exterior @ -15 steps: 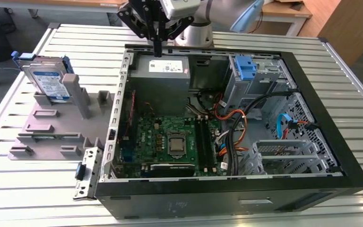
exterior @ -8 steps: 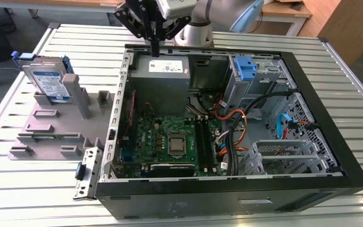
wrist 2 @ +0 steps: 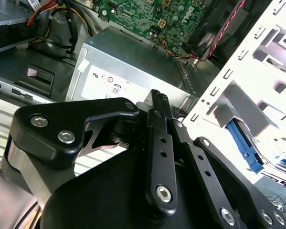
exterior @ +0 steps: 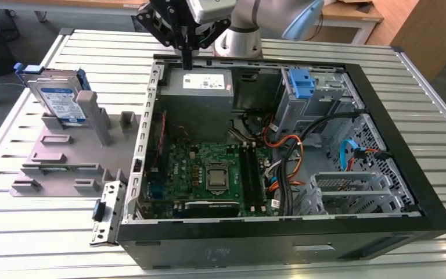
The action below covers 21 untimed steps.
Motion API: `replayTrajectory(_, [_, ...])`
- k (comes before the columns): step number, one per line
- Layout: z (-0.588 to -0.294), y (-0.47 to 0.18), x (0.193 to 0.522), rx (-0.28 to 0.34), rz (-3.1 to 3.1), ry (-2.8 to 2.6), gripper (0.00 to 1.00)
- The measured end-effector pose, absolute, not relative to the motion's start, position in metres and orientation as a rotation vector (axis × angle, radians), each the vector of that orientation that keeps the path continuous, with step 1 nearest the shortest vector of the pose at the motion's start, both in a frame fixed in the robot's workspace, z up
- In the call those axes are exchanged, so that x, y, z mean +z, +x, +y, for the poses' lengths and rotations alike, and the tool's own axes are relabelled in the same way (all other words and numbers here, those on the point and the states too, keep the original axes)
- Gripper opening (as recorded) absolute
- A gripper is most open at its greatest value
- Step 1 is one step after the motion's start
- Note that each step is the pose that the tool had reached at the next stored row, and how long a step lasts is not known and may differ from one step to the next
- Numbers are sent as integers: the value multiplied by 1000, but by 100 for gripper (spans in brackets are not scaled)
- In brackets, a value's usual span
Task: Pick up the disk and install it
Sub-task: 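Reach for the disk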
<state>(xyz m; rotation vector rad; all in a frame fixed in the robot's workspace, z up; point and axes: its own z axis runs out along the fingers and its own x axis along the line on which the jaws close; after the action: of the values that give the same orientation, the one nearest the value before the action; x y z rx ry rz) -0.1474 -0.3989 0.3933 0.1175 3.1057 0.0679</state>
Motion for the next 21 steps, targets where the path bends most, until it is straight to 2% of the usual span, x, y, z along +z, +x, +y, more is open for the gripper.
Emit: replayTrajectory(21, [-399, -166, 393, 68, 3099, 117, 11])
